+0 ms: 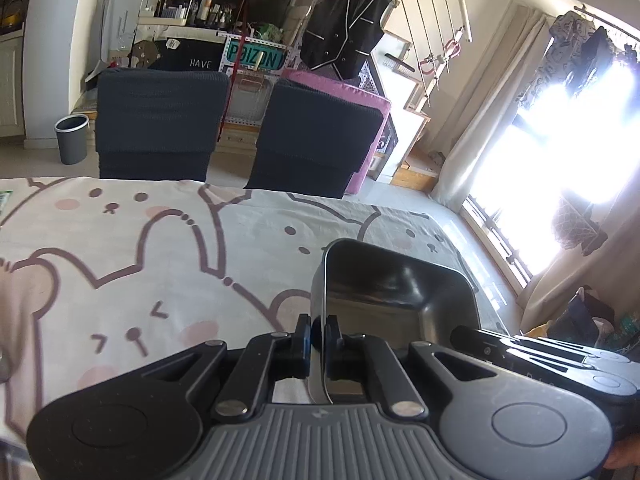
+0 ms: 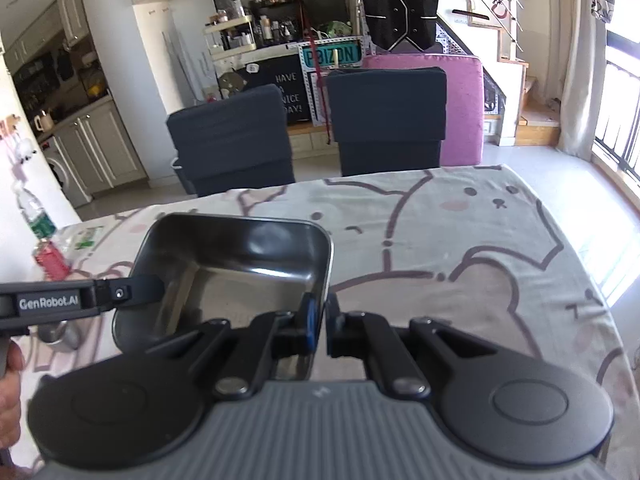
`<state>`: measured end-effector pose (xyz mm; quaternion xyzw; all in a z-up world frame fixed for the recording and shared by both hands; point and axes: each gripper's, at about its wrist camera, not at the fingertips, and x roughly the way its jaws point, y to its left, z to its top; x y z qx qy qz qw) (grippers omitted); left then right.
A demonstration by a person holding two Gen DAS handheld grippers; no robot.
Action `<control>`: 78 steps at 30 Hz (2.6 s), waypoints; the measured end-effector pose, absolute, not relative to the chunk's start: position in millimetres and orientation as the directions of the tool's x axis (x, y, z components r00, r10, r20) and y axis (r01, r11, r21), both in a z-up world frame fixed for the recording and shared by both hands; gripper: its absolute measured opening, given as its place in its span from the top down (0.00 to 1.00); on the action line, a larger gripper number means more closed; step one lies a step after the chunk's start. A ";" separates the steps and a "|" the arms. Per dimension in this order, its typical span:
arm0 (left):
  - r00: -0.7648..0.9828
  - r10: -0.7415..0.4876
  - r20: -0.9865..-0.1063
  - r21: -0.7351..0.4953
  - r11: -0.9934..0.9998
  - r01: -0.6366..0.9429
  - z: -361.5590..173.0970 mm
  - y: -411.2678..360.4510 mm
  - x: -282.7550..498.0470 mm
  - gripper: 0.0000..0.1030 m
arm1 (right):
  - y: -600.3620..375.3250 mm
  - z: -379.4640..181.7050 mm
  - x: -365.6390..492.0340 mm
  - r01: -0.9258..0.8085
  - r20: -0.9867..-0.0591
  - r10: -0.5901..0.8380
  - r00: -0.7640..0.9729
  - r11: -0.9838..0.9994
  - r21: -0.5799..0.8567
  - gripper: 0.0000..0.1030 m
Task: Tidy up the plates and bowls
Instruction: 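Lift the small steel tray and carry it toward the stacked dishes with both grippers, then lower the small steel tray beside the stacked dishes with both grippers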
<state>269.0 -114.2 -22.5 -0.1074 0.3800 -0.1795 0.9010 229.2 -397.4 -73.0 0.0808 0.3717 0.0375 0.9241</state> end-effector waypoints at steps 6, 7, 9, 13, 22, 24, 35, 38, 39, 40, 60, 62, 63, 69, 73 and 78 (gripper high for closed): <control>0.668 -0.382 -0.639 -0.306 0.923 0.235 -9.7 -84.6 233.6 0.93 | -372.6 -68.8 200.4 -0.030 -0.663 0.160 0.731 0.979 0.203 0.94; 0.671 -0.379 -0.638 -0.306 0.924 0.230 -8.5 -78.8 227.9 0.93 | -368.1 -68.3 195.4 -0.039 -0.659 0.171 0.732 0.977 0.210 0.94; 0.677 -0.369 -0.636 -0.300 0.927 0.224 -6.6 -67.1 216.2 0.93 | -360.1 -67.4 187.0 -0.051 -0.652 0.186 0.735 0.974 0.220 0.94; 0.693 -0.339 -0.636 -0.273 0.939 0.209 -6.0 -40.4 194.8 0.93 | -334.0 -70.0 166.3 -0.089 -0.646 0.216 0.732 0.971 0.223 0.94; 0.719 -0.252 -0.648 -0.244 0.963 0.118 -15.7 29.1 162.7 0.93 | -259.9 -81.6 151.3 -0.233 -0.667 0.306 0.679 0.952 0.199 0.92; 0.722 -0.227 -0.654 -0.232 0.968 0.095 -17.4 40.9 157.1 0.93 | -245.9 -84.6 153.9 -0.256 -0.675 0.321 0.664 0.946 0.197 0.92; 0.684 -0.111 -0.721 -0.167 0.986 -0.016 -45.6 101.2 148.4 0.94 | -170.0 -103.9 176.8 -0.359 -0.740 0.395 0.544 0.907 0.221 0.91; 0.658 -0.085 -0.748 -0.142 0.989 -0.032 -57.2 111.5 150.3 0.94 | -150.1 -109.2 182.1 -0.385 -0.753 0.394 0.528 0.901 0.201 0.91; 0.652 -0.080 -0.754 -0.138 0.990 -0.037 -61.2 114.9 150.8 0.94 | -145.5 -110.7 183.0 -0.391 -0.755 0.395 0.523 0.899 0.199 0.91; 0.646 -0.077 -0.760 -0.137 0.990 -0.043 -63.8 118.4 152.2 0.94 | -140.6 -112.2 184.5 -0.394 -0.759 0.395 0.517 0.897 0.199 0.91; 0.549 -0.016 -0.835 -0.034 0.999 -0.022 -98.0 120.4 180.2 0.93 | -114.6 -130.8 201.8 -0.390 -0.812 0.359 0.459 0.903 0.179 0.88; 0.546 -0.011 -0.838 -0.030 0.999 -0.025 -99.5 121.2 180.6 0.92 | -113.6 -131.4 201.4 -0.393 -0.814 0.361 0.455 0.902 0.181 0.87; 0.542 -0.008 -0.840 -0.027 0.999 -0.027 -100.5 121.2 181.0 0.92 | -112.9 -131.6 201.3 -0.395 -0.815 0.363 0.452 0.901 0.182 0.87; 0.519 0.013 -0.854 0.003 1.000 -0.020 -107.1 119.2 183.1 0.90 | -107.3 -134.5 201.1 -0.405 -0.822 0.358 0.442 0.898 0.173 0.86; 0.512 0.019 -0.859 0.013 1.000 -0.017 -110.4 118.8 184.3 0.89 | -104.1 -136.3 202.5 -0.408 -0.828 0.352 0.437 0.898 0.166 0.86; 0.503 0.024 -0.864 0.018 1.000 -0.016 -113.5 117.9 186.9 0.89 | -102.2 -138.3 203.8 -0.410 -0.833 0.346 0.432 0.898 0.160 0.86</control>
